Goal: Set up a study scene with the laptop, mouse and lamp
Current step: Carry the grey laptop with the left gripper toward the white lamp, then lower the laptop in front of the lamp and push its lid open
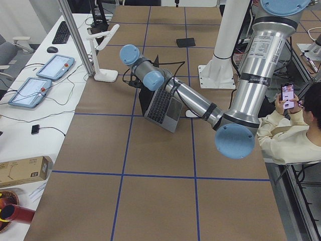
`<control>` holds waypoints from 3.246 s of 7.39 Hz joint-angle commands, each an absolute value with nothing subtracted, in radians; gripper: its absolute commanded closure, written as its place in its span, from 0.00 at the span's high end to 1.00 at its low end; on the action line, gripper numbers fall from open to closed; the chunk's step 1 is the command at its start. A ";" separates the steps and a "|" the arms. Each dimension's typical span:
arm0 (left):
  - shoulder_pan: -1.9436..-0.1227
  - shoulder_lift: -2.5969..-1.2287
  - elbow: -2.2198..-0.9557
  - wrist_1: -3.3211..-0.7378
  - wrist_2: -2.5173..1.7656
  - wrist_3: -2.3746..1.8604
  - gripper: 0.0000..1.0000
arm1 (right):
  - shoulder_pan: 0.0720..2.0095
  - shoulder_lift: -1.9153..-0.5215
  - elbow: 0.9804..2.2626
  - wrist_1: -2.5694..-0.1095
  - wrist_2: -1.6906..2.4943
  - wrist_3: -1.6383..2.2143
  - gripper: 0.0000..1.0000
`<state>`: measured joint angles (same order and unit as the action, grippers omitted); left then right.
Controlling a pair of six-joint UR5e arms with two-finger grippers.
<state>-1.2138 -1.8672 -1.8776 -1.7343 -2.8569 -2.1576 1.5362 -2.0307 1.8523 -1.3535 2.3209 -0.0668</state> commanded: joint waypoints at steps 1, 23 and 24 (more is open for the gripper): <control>-1.212 -2.052 -1.759 -1.718 -2.830 -2.261 0.00 | 1.539 -2.036 1.850 -1.362 2.322 -0.081 1.00; -0.788 -2.499 -1.237 -2.230 -1.898 -2.793 0.00 | 1.537 -2.054 1.839 -1.367 2.329 -0.118 1.00; -0.788 -2.499 -1.218 -2.255 -1.898 -2.781 0.00 | 1.537 -2.056 1.835 -1.367 2.329 -0.120 1.00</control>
